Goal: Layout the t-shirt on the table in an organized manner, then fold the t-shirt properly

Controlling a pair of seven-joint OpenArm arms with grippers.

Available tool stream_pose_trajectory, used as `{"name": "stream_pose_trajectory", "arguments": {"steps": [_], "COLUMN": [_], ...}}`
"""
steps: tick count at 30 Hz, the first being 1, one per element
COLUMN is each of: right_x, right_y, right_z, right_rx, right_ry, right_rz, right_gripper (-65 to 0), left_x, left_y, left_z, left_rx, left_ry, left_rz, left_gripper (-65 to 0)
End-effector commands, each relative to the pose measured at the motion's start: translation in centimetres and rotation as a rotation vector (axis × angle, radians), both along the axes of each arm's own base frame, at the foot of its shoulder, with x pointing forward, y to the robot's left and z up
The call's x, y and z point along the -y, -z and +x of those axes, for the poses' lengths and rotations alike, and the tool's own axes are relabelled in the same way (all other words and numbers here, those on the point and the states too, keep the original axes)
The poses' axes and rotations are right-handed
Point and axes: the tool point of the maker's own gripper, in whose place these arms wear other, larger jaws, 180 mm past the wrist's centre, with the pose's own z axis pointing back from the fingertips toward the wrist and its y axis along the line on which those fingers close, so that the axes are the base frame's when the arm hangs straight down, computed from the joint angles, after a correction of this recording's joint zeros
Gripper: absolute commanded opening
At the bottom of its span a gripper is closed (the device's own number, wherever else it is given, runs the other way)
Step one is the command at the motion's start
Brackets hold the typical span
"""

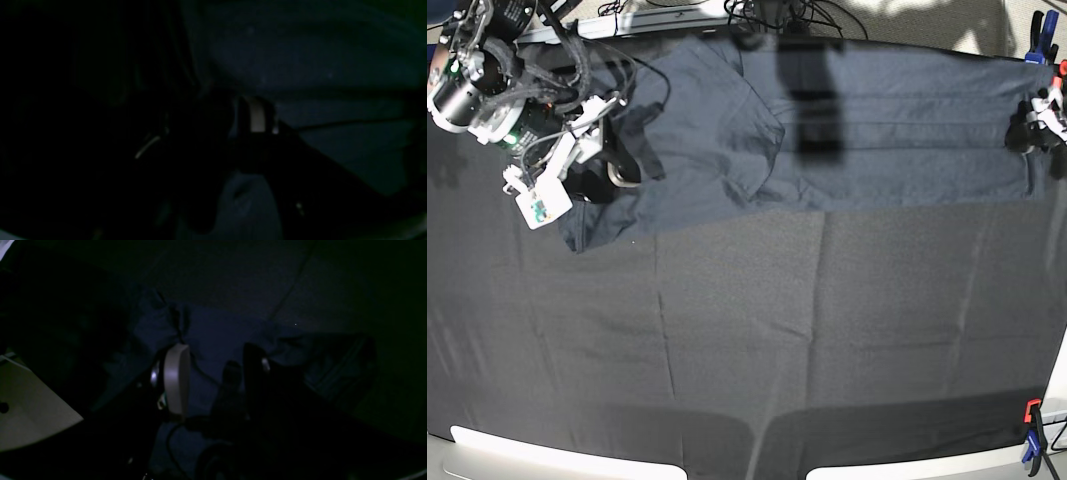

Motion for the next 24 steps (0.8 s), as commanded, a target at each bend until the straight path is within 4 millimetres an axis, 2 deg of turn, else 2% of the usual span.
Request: {"name": "stream_pose_trajectory", "arguments": {"steps": [1, 3, 6, 8, 14, 15, 21, 24], "right_x": [-0.3, -0.3, -0.3, -0.3, -0.3, -0.3, -0.3, -0.3], "right_y": [-1.3, -1.3, -1.3, -1.3, -1.3, -1.3, -1.3, -1.3], "right_z": [0.4, 0.4, 0.5, 0.5, 0.4, 0.4, 0.4, 0.4], "right_rx": [0.051, 0.054, 0.055, 0.054, 0.053, 0.054, 0.054, 0.054], "right_ry": [-0.016, -0.015, -0.015, -0.015, -0.015, -0.015, -0.015, -0.015], "right_rz": [0.015, 0.016, 0.017, 0.017, 0.017, 0.016, 0.016, 0.016], "right_gripper": [-39.4, -39.4, -39.4, -39.4, -39.4, -39.4, -39.4, -39.4], "left_x": [-0.2, 0.2, 0.4, 0.6, 2.6, 2.8, 2.4, 0.9], "left_y": [-0.3, 0.0, -0.3, -0.4, 0.9, 1.0, 1.2, 0.1], "left_z": [0.0, -0.4, 0.4, 0.8, 0.3, 0.3, 0.9, 1.6], "left_rx": [0.001, -0.005, 0.045, 0.080, 0.076, 0.084, 0.148, 0.198], "left_ry": [0.008, 0.002, -0.025, -0.047, -0.067, -0.073, -0.093, -0.141], "left_rz": [0.010, -0.003, -0.018, -0.032, -0.073, -0.073, -0.020, -0.004], "left_gripper": [-43.8, -43.7, -44.0, -48.1, -64.1, -65.0, -65.0, -65.0]}}
